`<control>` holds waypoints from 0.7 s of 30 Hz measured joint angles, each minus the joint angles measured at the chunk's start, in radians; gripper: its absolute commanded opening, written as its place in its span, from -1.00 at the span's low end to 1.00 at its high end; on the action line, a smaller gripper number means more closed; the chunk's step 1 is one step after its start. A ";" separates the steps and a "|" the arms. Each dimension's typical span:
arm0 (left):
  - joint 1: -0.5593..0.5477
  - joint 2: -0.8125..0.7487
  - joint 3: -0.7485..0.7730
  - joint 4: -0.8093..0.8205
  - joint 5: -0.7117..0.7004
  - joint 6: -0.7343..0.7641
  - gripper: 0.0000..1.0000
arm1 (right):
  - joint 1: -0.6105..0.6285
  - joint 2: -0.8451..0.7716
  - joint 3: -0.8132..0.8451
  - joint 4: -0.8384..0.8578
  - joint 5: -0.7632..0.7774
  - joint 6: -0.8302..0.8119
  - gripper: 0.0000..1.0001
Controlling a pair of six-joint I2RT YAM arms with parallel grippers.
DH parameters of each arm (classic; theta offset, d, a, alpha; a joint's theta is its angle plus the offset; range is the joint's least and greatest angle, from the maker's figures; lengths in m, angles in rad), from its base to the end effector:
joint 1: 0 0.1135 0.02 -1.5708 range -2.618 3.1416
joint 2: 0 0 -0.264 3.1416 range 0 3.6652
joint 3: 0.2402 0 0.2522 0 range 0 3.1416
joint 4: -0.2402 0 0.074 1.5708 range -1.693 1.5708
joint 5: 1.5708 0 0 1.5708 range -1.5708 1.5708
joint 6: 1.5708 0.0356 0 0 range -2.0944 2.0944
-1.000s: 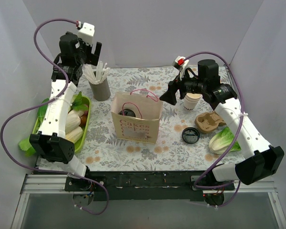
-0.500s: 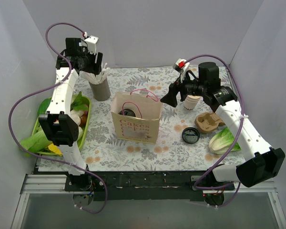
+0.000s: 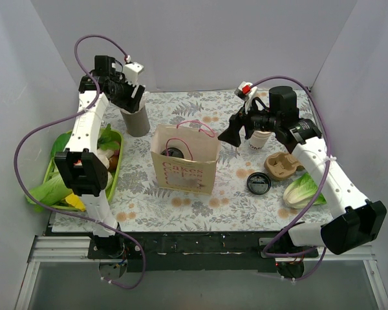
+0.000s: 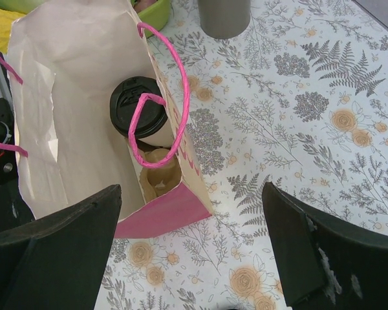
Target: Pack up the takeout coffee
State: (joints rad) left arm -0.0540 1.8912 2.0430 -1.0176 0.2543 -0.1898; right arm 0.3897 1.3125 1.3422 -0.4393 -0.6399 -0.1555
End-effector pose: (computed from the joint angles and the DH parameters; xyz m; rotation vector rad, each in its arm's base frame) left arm 0.4054 -0.0309 0.3778 -0.0511 2.4425 -0.4188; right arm 0.2599 0.1297 0.3951 -0.9241 1.7467 0.7834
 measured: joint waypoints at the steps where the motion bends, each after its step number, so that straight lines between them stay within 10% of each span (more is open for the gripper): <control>1: -0.001 0.007 0.000 -0.008 0.000 0.019 0.37 | -0.001 0.000 0.000 0.000 0.000 0.000 0.93; 21: -0.016 0.113 0.098 -0.078 0.024 0.114 -0.22 | -0.005 0.000 -0.013 0.001 -0.003 -0.001 0.93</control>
State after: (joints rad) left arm -0.0696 2.0045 2.1414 -1.0958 0.2783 -0.0753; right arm 0.3851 1.3121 1.3293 -0.4385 -0.6426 -0.1562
